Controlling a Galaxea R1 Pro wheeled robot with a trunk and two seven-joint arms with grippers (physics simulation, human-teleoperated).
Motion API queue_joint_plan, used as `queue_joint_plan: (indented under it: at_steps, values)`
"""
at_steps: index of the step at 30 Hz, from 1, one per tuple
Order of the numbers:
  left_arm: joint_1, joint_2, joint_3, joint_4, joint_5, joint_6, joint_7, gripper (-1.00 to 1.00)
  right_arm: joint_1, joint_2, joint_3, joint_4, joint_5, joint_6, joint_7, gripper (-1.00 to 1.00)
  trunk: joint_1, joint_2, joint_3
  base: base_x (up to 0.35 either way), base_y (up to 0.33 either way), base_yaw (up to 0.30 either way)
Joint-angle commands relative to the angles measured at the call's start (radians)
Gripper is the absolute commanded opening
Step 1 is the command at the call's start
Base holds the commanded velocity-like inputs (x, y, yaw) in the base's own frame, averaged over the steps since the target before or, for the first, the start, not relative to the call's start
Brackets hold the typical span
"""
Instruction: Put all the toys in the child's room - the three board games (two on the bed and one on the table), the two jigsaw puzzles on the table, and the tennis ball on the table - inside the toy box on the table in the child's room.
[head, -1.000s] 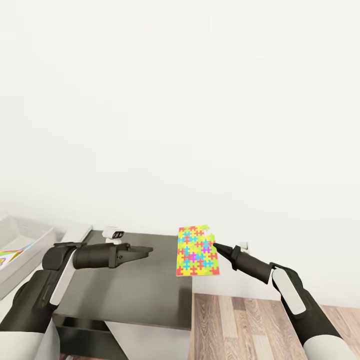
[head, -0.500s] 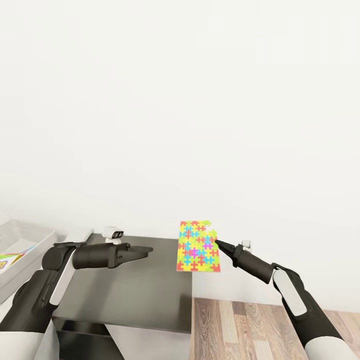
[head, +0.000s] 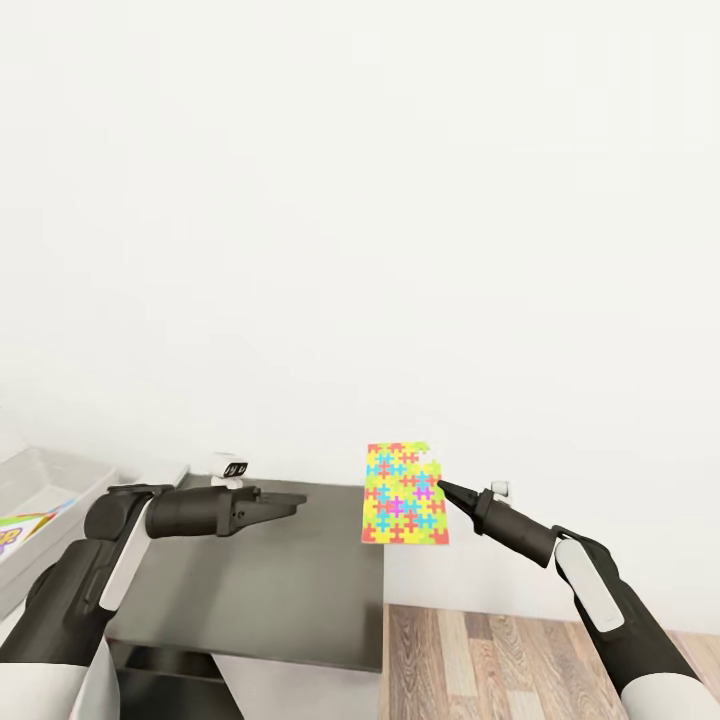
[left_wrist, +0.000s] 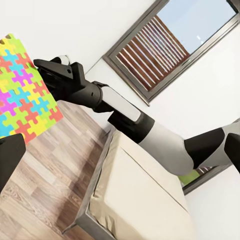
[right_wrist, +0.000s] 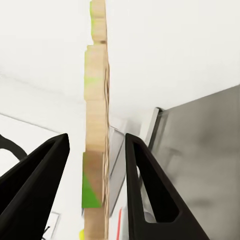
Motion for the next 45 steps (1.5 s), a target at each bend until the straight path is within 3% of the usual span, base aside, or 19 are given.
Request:
queue_joint_plan:
  at_steps: [1,6,13,21,26,32,45]
  values:
    - [-0.001,0.001,-0.002,0.0,0.003,0.01,-0.002,1.0,-0.001,0.0,-0.001,0.0,0.0,0.005,0.002,-1.0,-0.003,0.006,0.003,0.0,0.0,0.0]
    - [-0.001,0.0,-0.002,0.0,0.003,0.01,-0.001,1.0,-0.001,0.0,-0.001,0.0,0.0,0.005,0.002,-1.0,-0.023,0.041,0.027,0.0,0.0,0.0]
    - [-0.001,0.0,-0.002,0.0,0.003,0.01,-0.001,1.0,-0.001,0.0,-0.001,0.0,0.001,0.004,0.003,-1.0,-0.023,0.041,0.039,0.0,0.0,0.0]
    - [-0.001,0.0,-0.002,-0.001,0.003,0.01,-0.001,1.0,-0.001,-0.002,-0.001,0.0,0.001,0.003,0.003,-1.0,-0.053,0.097,0.077,0.0,0.0,0.0]
    - [-0.001,0.0,-0.002,-0.001,0.003,0.01,-0.001,1.0,-0.001,-0.002,-0.001,0.0,0.001,0.003,0.003,-1.0,-0.053,0.097,0.085,0.0,0.0,0.0]
    - [-0.001,0.0,-0.002,-0.002,0.003,0.01,-0.001,1.0,-0.001,-0.002,-0.001,0.0,0.001,0.003,0.003,-1.0,-0.076,0.139,0.114,0.0,0.0,0.0]
    - [-0.001,0.001,-0.002,-0.002,0.003,0.01,-0.002,1.0,-0.004,-0.002,-0.003,-0.002,0.0,0.004,0.003,-1.0,-0.076,0.139,0.135,0.0,0.0,0.0]
